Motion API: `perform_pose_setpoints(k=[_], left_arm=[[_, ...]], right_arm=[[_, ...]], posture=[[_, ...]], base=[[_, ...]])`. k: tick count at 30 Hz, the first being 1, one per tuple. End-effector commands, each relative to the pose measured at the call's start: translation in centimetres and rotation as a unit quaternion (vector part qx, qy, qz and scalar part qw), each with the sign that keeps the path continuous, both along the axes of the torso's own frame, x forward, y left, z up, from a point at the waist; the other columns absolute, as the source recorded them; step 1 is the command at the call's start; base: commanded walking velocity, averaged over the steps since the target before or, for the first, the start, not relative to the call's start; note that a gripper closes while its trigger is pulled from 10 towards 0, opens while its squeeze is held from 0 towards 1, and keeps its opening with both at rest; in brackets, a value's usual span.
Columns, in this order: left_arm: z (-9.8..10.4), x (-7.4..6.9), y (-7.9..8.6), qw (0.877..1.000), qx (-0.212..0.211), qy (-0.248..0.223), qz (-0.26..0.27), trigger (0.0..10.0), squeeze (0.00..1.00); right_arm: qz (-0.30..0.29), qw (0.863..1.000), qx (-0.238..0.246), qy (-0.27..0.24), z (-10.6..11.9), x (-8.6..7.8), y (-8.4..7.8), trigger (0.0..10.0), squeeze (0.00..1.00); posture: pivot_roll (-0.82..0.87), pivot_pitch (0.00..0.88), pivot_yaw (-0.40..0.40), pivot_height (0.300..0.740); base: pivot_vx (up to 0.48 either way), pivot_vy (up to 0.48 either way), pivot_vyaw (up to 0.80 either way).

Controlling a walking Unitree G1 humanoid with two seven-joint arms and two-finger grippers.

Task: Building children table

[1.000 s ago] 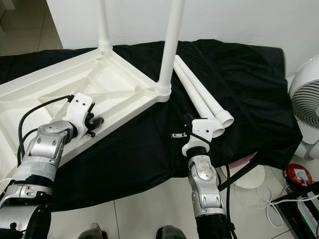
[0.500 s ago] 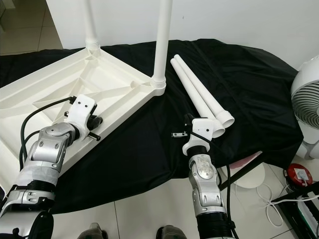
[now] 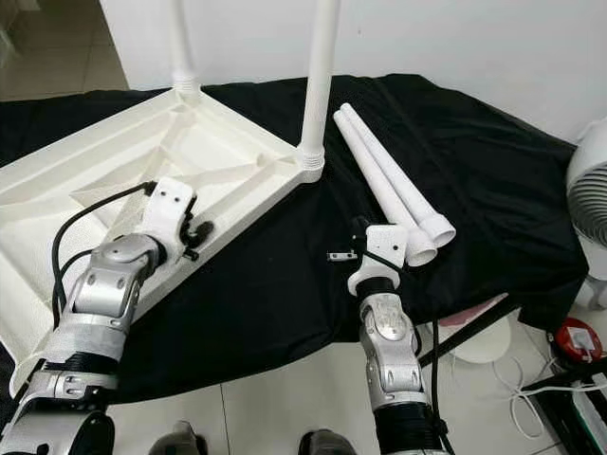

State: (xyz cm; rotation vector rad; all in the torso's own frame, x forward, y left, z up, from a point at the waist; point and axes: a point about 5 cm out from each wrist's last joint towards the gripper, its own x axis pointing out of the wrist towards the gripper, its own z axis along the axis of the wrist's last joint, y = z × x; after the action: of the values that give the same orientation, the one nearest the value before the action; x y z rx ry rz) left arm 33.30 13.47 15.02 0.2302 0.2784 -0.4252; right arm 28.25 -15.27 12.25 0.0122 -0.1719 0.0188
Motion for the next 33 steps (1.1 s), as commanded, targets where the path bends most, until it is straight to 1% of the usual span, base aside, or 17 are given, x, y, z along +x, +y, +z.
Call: perform_pose_setpoints(k=[1,4,7,9,11,12,13,14,15,16,19,22,23,24,26,28,33], left_arm=[[1.3,0.4,0.0,0.999,-0.019,-0.029,0.01,10.0,0.0],[1.8,0.5,0.1,0.999,-0.028,-0.043,0.016,10.0,0.0],[2.8,0.7,0.3,0.996,-0.035,-0.077,0.026,10.0,0.0],[4.1,1.1,1.3,0.991,-0.031,-0.114,0.063,10.0,0.0],[4.4,1.3,1.8,0.989,-0.028,-0.123,0.08,10.0,0.0],[4.5,1.4,2.2,0.988,-0.024,-0.125,0.092,10.0,0.0],[4.4,1.5,2.9,0.986,0.001,-0.128,0.106,10.0,0.0],[4.4,1.5,2.9,0.986,0.001,-0.128,0.106,10.0,0.0],[4.4,1.5,3.6,0.984,0.03,-0.131,0.118,10.0,0.0],[4.4,1.5,3.6,0.984,0.03,-0.131,0.118,10.0,0.0],[3.9,1.3,5.6,0.977,0.103,-0.125,0.137,10.0,0.0],[3.8,1.2,5.9,0.977,0.11,-0.123,0.138,10.0,0.0],[3.5,1.0,6.4,0.974,0.133,-0.117,0.139,10.0,0.0],[3.5,1.0,6.4,0.974,0.133,-0.117,0.139,10.0,0.0],[2.7,0.8,7.2,0.975,0.141,-0.09,0.144,10.0,0.0],[2.2,0.7,8.5,0.969,0.172,-0.072,0.162,10.0,0.0],[1.7,0.4,9.0,0.967,0.206,-0.045,0.146,10.0,0.0]], right_arm=[[-0.005,1.0,-0.002,0.002,-0.2,0.1,-0.1,10.0,0.0],[-0.006,1.0,-0.002,0.002,-0.2,0.1,-0.1,10.0,0.0],[-0.007,1.0,-0.003,0.001,-0.1,0.2,-0.2,10.0,0.0],[-0.008,1.0,-0.003,-0.002,-0.1,0.2,-0.2,10.0,0.0],[-0.009,1.0,-0.004,-0.003,0.0,0.3,-0.2,10.0,0.0],[-0.009,1.0,-0.004,-0.003,0.0,0.3,-0.2,10.0,0.0],[-0.009,1.0,-0.004,-0.004,0.0,0.3,-0.2,10.0,0.0],[-0.009,1.0,-0.004,-0.004,0.0,0.3,-0.2,10.0,0.0],[-0.009,1.0,-0.005,-0.005,0.1,0.4,-0.1,10.0,0.0],[-0.009,1.0,-0.005,-0.005,0.1,0.4,-0.1,10.0,0.0],[-0.009,1.0,-0.005,-0.007,0.2,0.5,-0.1,10.0,0.0],[-0.009,1.0,-0.005,-0.008,0.2,0.6,-0.1,10.0,0.0],[-0.009,1.0,-0.006,-0.007,0.2,0.6,-0.2,10.0,0.0],[-0.009,1.0,-0.006,-0.007,0.2,0.6,-0.2,10.0,0.0],[-0.008,1.0,-0.006,-0.008,0.2,0.6,-0.2,10.0,0.0],[-0.007,1.0,-0.005,-0.01,0.3,0.7,-0.1,10.0,0.0],[-0.004,1.0,-0.008,-0.012,0.4,0.8,-0.1,10.0,0.0]], posture=[[0.02,0.0,-0.01,0.74],[0.02,0.0,-0.006,0.74],[0.02,0.0,-0.006,0.74],[0.03,0.0,-0.006,0.74],[0.03,0.0,-0.006,0.74],[0.03,0.0,-0.006,0.74],[0.03,0.0,-0.006,0.74],[0.03,0.0,-0.006,0.74],[0.03,0.0,-0.006,0.74],[0.03,0.0,-0.006,0.74],[0.04,0.0,-0.005,0.74],[0.04,0.0,-0.006,0.74],[0.04,0.001,-0.006,0.74],[0.04,0.001,-0.006,0.74],[0.04,0.001,-0.006,0.74],[0.04,0.005,-0.007,0.74],[0.05,0.005,-0.015,0.74]], base=[[0.0,0.0,0.0],[0.0,0.0,0.0],[0.0,0.0,0.0],[0.0,0.0,0.0],[0.0,0.0,0.0],[0.0,0.0,0.0],[0.0,0.0,0.0],[0.0,0.0,0.0],[0.0,0.0,0.0],[0.0,0.0,0.0],[0.0,0.0,0.0],[0.0,0.0,0.0],[0.0,0.0,0.0],[0.0,0.0,0.0],[0.0,0.0,0.0],[0.0,0.0,0.0],[0.0,0.0,0.0]])
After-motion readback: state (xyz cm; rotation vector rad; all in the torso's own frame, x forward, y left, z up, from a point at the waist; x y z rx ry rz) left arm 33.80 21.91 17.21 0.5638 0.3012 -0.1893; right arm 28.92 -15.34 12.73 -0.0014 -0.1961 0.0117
